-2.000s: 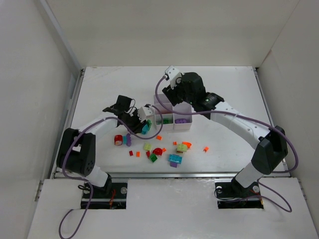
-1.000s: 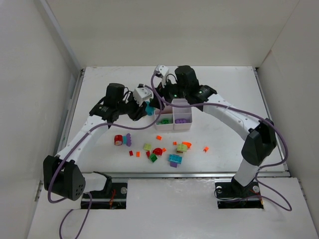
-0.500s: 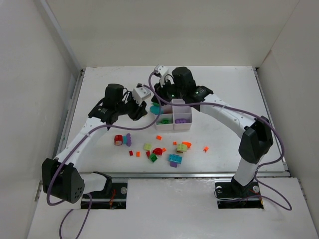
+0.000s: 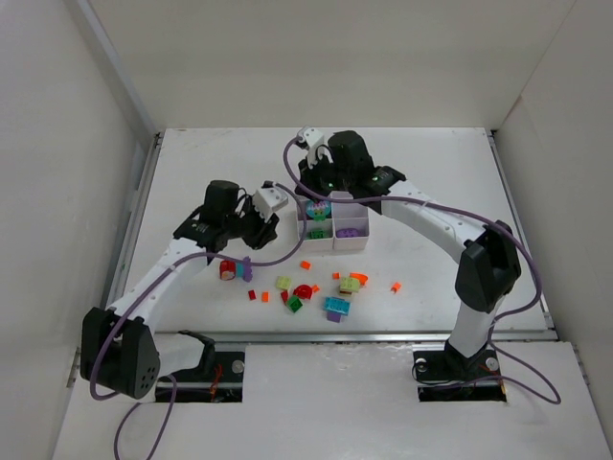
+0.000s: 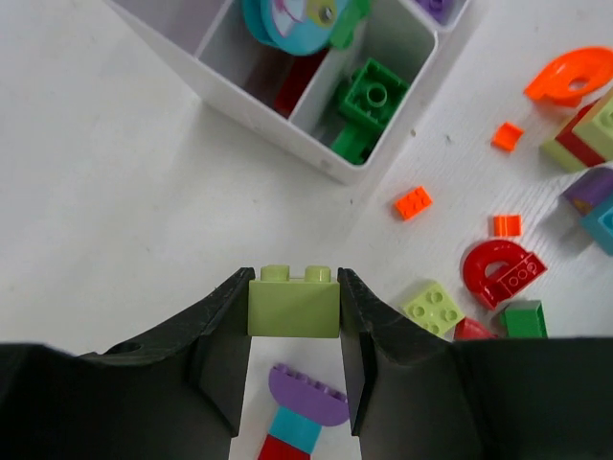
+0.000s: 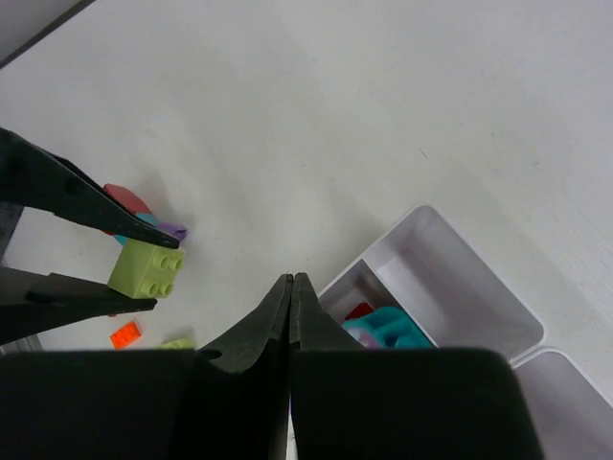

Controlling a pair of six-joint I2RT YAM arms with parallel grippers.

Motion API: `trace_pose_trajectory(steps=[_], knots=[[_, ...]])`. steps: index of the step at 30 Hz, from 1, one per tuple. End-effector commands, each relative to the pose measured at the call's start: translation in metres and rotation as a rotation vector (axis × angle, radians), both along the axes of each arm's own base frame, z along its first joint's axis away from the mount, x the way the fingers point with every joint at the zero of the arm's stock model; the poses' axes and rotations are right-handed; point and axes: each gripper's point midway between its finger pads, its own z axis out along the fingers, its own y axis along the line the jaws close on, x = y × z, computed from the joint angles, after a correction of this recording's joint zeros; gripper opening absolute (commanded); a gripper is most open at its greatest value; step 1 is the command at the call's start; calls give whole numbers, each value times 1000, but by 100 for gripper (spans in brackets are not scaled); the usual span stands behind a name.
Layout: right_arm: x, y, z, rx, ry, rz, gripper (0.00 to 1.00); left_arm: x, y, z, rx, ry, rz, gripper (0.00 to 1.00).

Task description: Sort the legos into containers by color

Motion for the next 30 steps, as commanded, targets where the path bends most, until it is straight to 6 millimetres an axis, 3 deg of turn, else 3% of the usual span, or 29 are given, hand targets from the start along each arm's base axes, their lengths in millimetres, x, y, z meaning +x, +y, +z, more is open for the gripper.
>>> trace_pose_trajectory(steps=[1,3,4,7,13,14,16,17,18,22,30], knots=[[4,1,21,38,-58,-17,4,4,13,-8,30,-21,31,0],[4,-2,23,33,-62,-29,16,1,12,-15,31,1,22,0],[3,-6,26,25,-64,-46,37,2,14,-15,31,1,31,0],[6,-17,16,-7,-47,-83,63,2,14,-18,31,1,32,0],[6,-38,-18,-141,48,-136,68,2,15,-20,31,1,32,0],[5,-41,-21,-142,78,-167,78,2,15,-20,31,1,32,0],[4,-47,-33,-161,115,-213,78,0,15,-25,34,11,31,0],[3,-49,-38,-163,136,-234,86,1,15,-23,27,9,37,0],[2,-53,-38,-164,137,-252,100,1,15,-23,27,9,37,0],[5,-57,-51,-222,114,-311,100,-1,13,-26,16,16,35,0],[5,-44,-65,-326,58,-301,100,-1,13,-26,16,16,35,0]])
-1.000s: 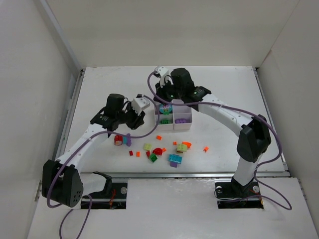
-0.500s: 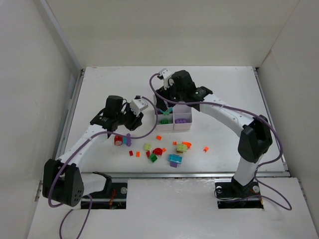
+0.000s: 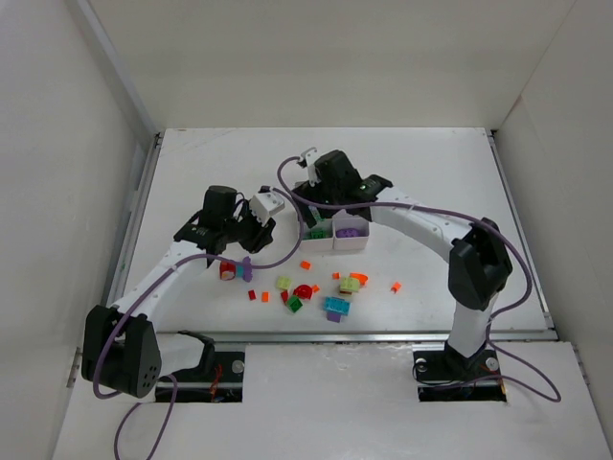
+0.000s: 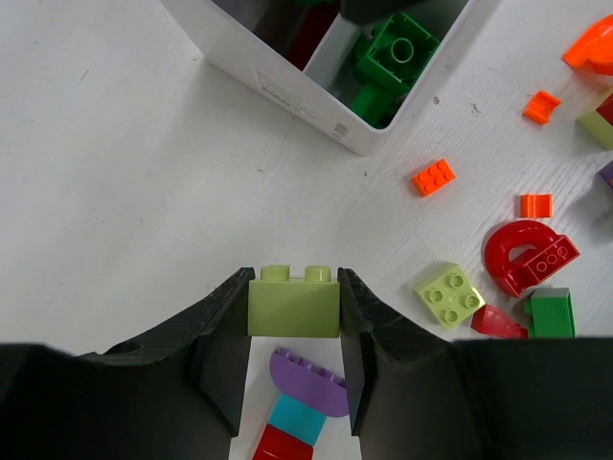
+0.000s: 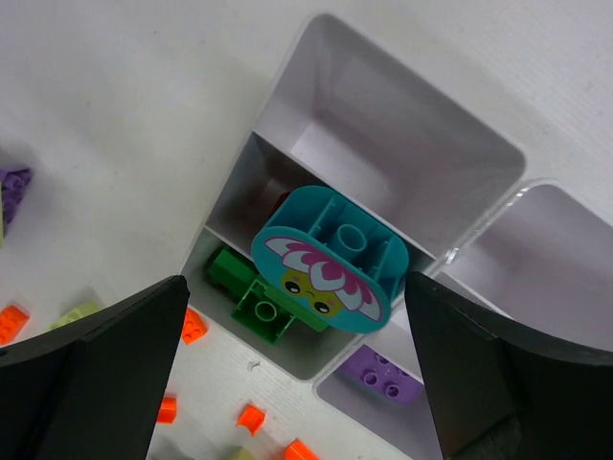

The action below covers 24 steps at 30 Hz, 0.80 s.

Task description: Sort the legos into containers by color

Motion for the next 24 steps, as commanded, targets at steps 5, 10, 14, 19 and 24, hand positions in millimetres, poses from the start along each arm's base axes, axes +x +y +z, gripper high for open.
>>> trace_pose_trajectory(steps=[5,10,14,19,24], knots=[[5,8,1,-61,-55,-7,100,3,-2,5,-23,-22,-1,0],[15,1,-5,-100,-79,-56,98,3,-2,5,-23,-22,-1,0],[19,2,-3,-99,-92,-66,89,3,-2,5,-23,-22,-1,0],[19,7,-4,-86,-83,-49,70,3,-2,5,-23,-22,-1,0],[15,8,-4,-82,-78,-29,37,1,-2,2,-21,-14,-1,0]])
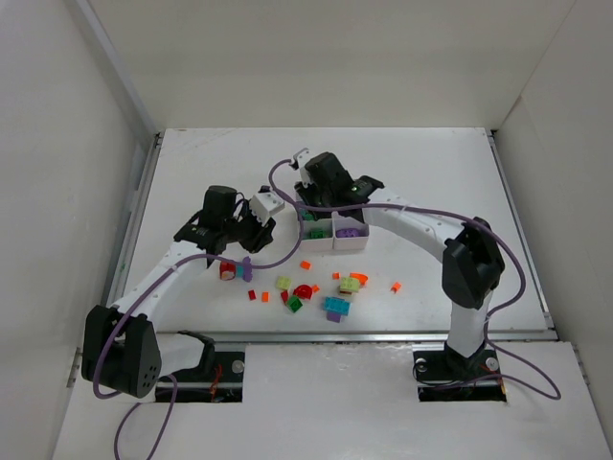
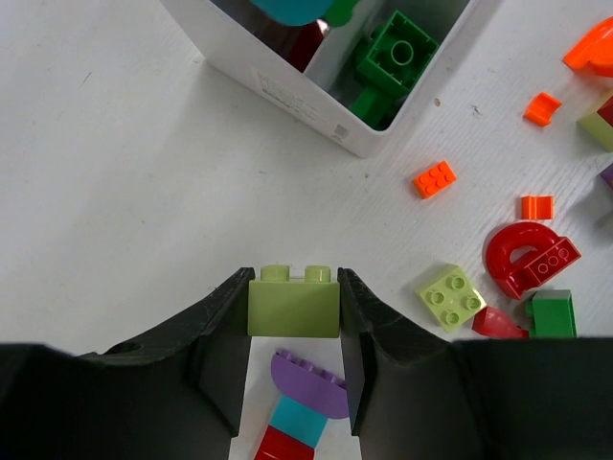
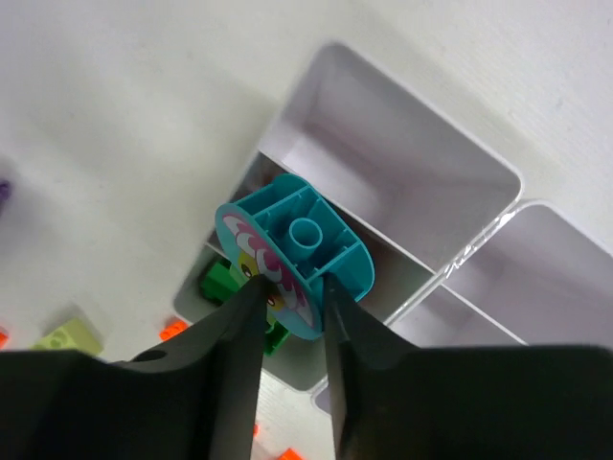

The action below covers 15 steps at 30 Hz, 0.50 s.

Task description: Sort the legos into containers by color

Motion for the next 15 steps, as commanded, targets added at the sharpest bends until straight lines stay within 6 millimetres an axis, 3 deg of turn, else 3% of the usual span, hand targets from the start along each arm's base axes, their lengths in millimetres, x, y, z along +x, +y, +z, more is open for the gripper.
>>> trace_pose_trajectory(steps=[1,9,15], knots=[[9,6,15,29,-46,-8,32,0,-2,1,-19,-9,-1,0],[6,3,45,75,-95,-9,12,2,-2,2,-22,-18,-2,0],[4,5,47,79,-101,21,0,2,-2,2,-22,-18,-2,0]])
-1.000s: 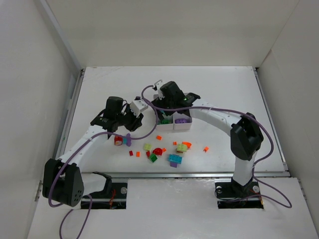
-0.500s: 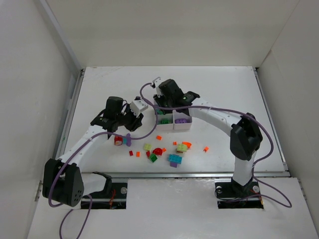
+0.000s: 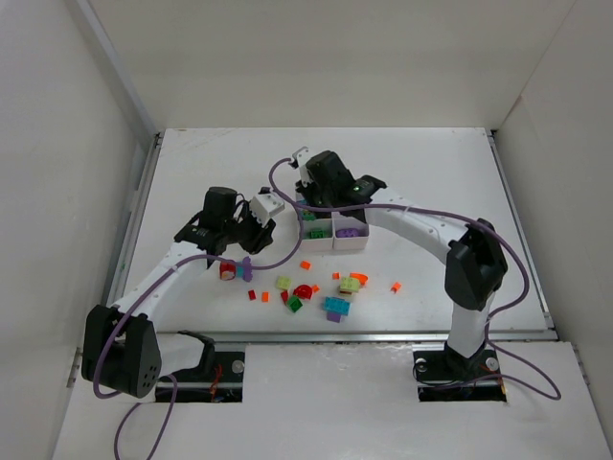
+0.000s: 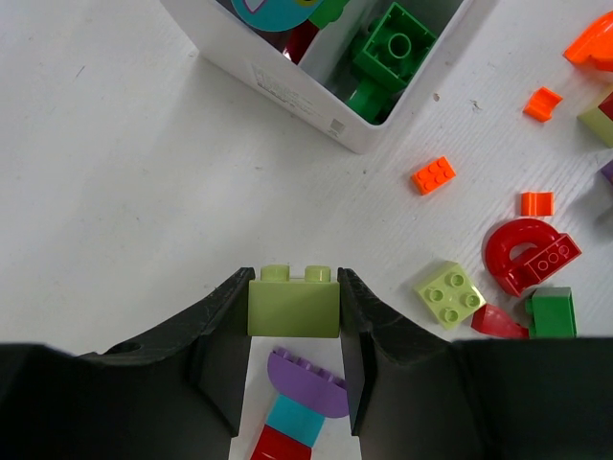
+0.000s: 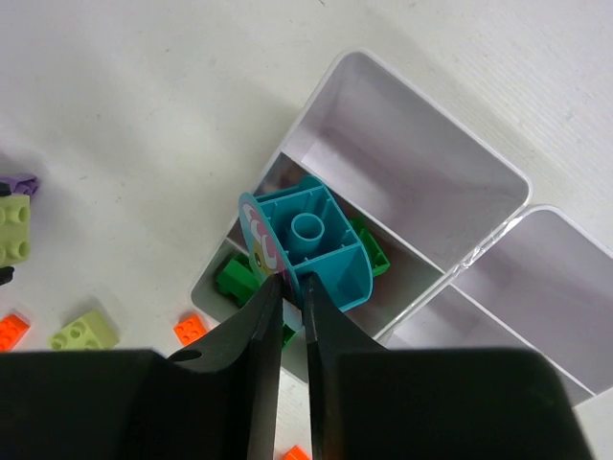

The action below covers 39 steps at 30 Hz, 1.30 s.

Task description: Sort the legos into containers by color

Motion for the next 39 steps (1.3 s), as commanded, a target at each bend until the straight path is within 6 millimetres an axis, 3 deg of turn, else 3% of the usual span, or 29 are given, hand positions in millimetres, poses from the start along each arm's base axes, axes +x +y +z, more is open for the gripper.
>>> trace_pose_trajectory(steps=[1,6,11,19,23,28,33,35,36,39], knots=[[7,-3,25,32,-71,0,0,3,-3,6,-24,-24,-1,0],[2,6,37,81,-92,60,0,3,-3,6,-24,-24,-1,0],[-5,2,57,129,-147,77,0,3,-3,6,-24,-24,-1,0],[-9,0,69,150,-183,97,0,4,-1,6,-17,-27,6,0],[-23,19,82,236,-168,209,0,6,3,5,-5,-40,25,0],[-27,66,72,283,-96,396,0,4,13,13,-10,-34,62,0],[-22,98,59,259,-54,474,0,-7,21,39,-39,-126,36,0],[-21,103,47,256,-28,487,0,-15,19,50,-59,-173,12,0],[-21,104,47,256,-28,487,0,-19,18,49,-68,-173,1,0],[-25,112,22,259,29,524,0,-25,14,53,-99,-192,-16,0]])
